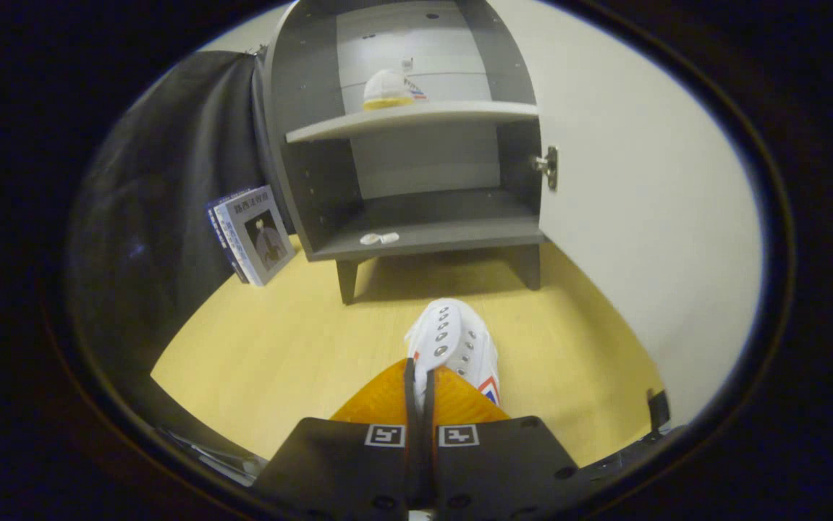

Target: Open the shoe cabinet door, grab the shoes and put them into the shoe cabinet, then close the shoe cabinet door.

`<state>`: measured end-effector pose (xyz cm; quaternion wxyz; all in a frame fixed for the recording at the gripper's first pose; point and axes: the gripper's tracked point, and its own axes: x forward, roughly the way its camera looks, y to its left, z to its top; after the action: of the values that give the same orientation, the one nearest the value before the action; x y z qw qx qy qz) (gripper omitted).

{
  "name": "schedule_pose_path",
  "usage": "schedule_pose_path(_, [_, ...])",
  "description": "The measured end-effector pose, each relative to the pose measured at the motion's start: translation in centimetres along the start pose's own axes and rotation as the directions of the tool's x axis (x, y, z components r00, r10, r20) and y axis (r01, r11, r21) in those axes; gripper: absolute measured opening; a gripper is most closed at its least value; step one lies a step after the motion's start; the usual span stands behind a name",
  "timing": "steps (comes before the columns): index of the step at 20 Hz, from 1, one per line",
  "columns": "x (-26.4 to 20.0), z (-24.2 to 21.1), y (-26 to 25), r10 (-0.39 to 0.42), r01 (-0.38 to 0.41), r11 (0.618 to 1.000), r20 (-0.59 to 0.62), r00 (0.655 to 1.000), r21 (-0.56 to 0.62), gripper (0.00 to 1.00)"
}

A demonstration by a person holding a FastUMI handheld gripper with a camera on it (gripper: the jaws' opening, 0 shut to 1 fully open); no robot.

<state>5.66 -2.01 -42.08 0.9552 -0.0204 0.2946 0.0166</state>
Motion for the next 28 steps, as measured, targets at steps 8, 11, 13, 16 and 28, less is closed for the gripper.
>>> schedule_pose_path(8, [-7.0, 16.3, 1.5, -0.095, 0.109, 0.993, 0.219, 0.971, -0.053, 0.02])
schedule_pose_path(11, [-6.8, 21.7, 2.0, -0.102, 0.124, 0.99, 0.274, 0.956, -0.064, 0.02])
schedule_pose_path(13, [-5.7, 24.8, 2.3, -0.093, 0.122, 0.989, 0.302, 0.949, -0.08, 0.02])
schedule_pose_path(16, [-3.0, 29.1, 1.7, -0.084, 0.13, 0.984, 0.328, 0.941, -0.12, 0.02])
schedule_pose_path(28, [14.8, 38.0, -3.0, -0.071, 0.122, 0.973, 0.25, 0.966, -0.196, 0.02])
